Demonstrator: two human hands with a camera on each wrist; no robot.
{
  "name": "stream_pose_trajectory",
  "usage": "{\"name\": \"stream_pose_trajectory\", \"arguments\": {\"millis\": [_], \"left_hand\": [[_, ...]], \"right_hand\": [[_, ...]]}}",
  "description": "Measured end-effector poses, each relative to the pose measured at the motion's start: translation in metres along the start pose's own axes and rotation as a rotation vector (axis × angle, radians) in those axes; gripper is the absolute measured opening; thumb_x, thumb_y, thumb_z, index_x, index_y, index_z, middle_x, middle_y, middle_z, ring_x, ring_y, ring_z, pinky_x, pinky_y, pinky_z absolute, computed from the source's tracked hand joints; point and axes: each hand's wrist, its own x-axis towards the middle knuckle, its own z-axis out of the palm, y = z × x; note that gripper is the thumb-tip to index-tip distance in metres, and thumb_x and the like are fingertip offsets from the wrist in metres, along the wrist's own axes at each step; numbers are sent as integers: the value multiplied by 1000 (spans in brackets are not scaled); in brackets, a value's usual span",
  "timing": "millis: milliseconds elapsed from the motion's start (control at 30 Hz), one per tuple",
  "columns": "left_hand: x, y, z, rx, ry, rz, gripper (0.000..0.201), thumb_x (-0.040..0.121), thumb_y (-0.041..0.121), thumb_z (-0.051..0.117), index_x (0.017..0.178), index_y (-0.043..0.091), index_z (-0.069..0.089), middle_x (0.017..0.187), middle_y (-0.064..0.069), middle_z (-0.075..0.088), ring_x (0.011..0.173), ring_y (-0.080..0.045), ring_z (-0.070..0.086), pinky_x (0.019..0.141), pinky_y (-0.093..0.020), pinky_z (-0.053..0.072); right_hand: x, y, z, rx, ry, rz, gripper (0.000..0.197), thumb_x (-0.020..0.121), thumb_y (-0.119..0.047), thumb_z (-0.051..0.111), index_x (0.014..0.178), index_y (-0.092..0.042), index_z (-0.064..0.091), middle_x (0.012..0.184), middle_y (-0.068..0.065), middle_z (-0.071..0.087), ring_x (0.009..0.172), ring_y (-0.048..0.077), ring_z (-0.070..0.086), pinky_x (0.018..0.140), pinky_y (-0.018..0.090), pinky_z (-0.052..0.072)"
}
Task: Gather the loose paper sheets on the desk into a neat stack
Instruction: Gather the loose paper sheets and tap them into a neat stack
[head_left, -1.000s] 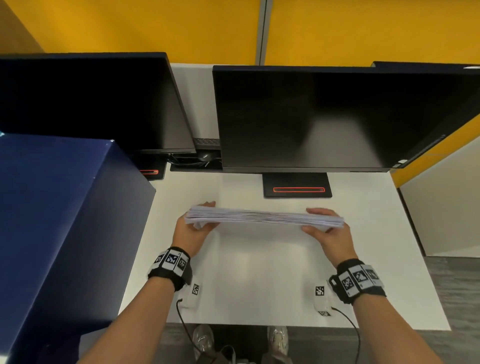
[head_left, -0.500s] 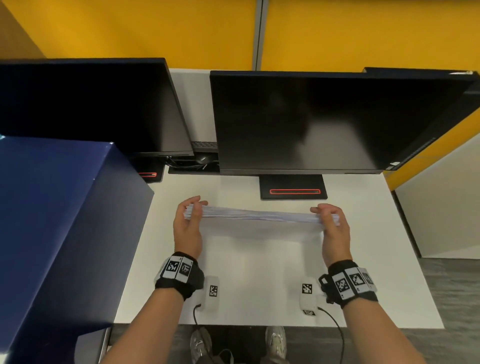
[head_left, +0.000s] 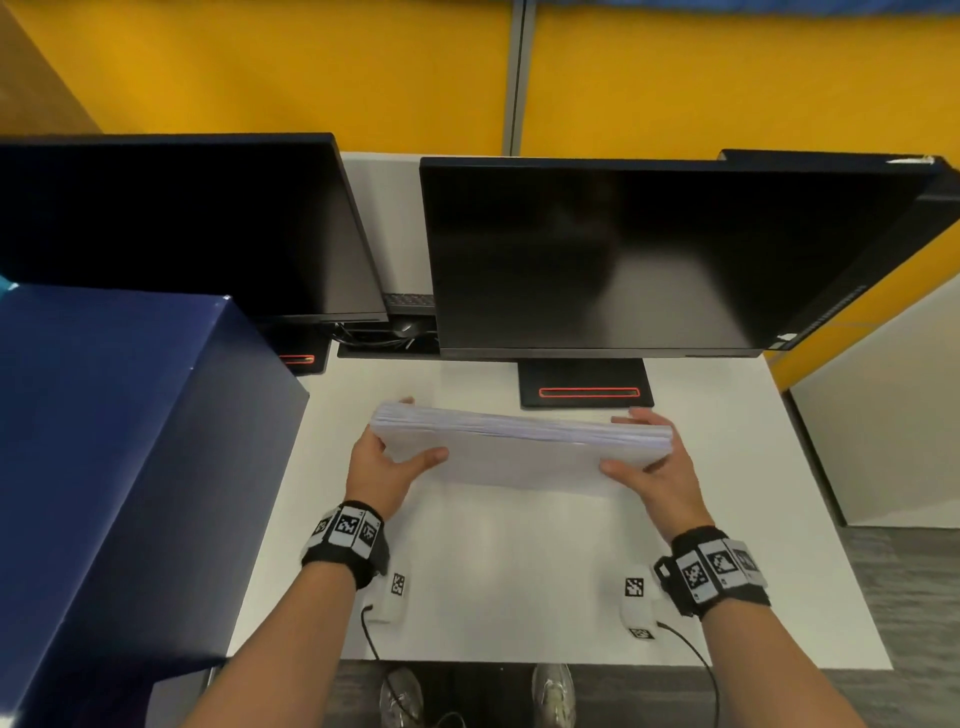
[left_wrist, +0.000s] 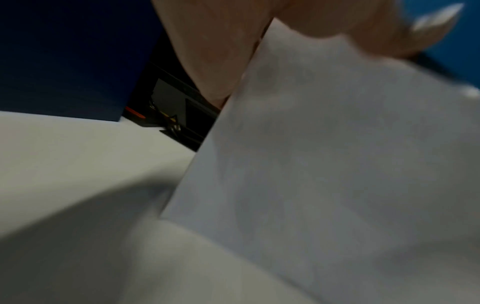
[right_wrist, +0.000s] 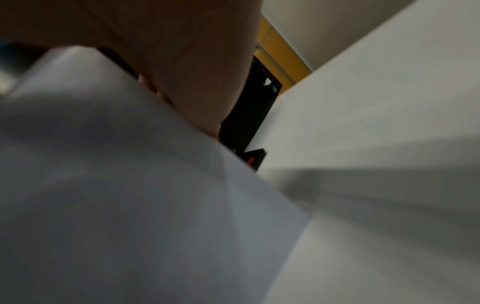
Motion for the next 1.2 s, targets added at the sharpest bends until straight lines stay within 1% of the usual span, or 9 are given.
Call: {"name": "stream_pose_trajectory", "arguments": {"millis": [133,333,433,567,667,767,933,1067,1200], "left_hand": [[1,13,-1,28,30,10,22,79,19,81,98,20,69,87,13,69,84,-4,71,80,-22,54],[-4,16,-13,24,16,99,33,76,14,83,104,23,69,97,15,70,89,7,67,72,-2,47],[-8,2,-3,125,2,26,35,80,18,80,112,8,68,85,14,65,93,-20,67,64,1,42],[-7,6,-3,125,52,9,26,83,23,77,94,0,71,64,0,63,59,-17,60,61,-23,54],[-12,10,-8,98,75,-6,53,74,49,80,89,-1,71,63,-15,63,58,-22,56,66,-44,54],[-21,16,-6,109,57,-5,23,85,19,76,97,0,70,61,-1,63,63,-2,57,82,-46,53],[-12,78,-38,363,-4,242,17,90,23,70,106,27,68,90,20,66,84,6,61,77,-19,53],[-15,153,-27,762,-265,624,15,93,28,62,108,27,65,96,5,72,91,-17,66,78,-32,51],[-40,189,13,902,-332,889,12,93,28,59,104,30,64,90,8,71,86,-14,64,78,-27,37]], "right_hand": [[-1,-6,8,-55,128,57,28,71,-9,86,94,-18,72,98,5,75,93,20,72,75,17,58],[-3,-11,-11,95,132,-57,78,66,-6,88,132,-21,50,111,-12,67,96,-1,68,80,17,56],[-4,9,-1,-54,63,62,64,49,-56,88,88,-9,71,78,0,76,67,17,72,61,18,51],[-1,25,1,-82,171,38,88,49,-66,81,83,13,66,86,40,64,69,49,64,65,38,53],[-3,24,-3,-75,190,58,80,50,-66,84,79,6,67,69,38,61,50,26,55,60,34,47],[-10,14,-1,-109,74,82,46,59,-42,90,80,-4,75,74,22,72,64,30,69,65,33,53],[-12,-30,-18,-162,31,-30,24,66,-12,89,84,-18,75,81,-13,76,76,6,69,77,29,54],[-18,-80,6,-405,-188,-279,54,64,-28,91,112,-36,69,118,-22,66,108,-9,59,94,17,48],[-25,-104,47,-245,-199,-264,33,75,-19,84,90,-43,68,87,-14,74,77,6,67,64,4,45]]}}
